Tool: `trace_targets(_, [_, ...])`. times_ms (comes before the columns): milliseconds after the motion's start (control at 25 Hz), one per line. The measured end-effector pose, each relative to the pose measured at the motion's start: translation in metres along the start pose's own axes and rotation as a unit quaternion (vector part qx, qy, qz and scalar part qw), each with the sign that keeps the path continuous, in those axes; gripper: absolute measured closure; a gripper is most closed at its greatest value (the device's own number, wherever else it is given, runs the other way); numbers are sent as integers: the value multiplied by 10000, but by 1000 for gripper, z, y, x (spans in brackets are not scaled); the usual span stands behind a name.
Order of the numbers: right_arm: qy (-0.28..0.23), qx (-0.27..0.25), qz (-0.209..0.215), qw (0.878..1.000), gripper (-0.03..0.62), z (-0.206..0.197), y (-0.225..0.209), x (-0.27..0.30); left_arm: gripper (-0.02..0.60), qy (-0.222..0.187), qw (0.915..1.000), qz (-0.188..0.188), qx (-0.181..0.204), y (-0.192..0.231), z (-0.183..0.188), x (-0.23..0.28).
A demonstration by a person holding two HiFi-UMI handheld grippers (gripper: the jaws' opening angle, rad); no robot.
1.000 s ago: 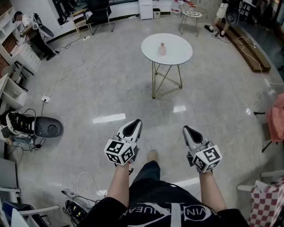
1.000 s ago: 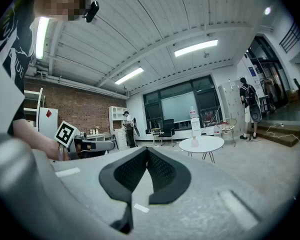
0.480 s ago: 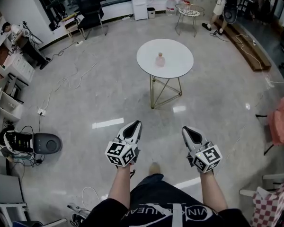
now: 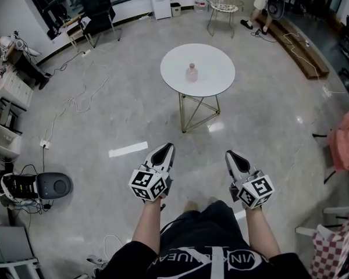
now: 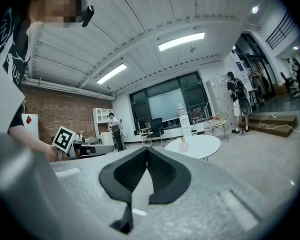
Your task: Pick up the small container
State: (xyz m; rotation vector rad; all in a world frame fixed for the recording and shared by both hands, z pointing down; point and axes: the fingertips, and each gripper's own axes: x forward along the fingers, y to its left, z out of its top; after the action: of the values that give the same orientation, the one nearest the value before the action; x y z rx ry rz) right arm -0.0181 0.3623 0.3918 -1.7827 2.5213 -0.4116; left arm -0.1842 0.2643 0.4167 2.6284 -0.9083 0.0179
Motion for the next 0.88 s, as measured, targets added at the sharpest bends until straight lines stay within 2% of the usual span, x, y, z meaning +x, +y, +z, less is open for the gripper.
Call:
trace_targets(320, [28,8,-67,10000,588,1,-26,32,554,15,10000,89,-13,18,4,24])
trace_targets(560, [7,-17,346,9994,588,17,-43,83,555,-30,9996,246,126,42,25,54])
trace_targets(880, [17,-157,598,9981,588,39,-101,132,555,8,9995,324,33,57,34,128])
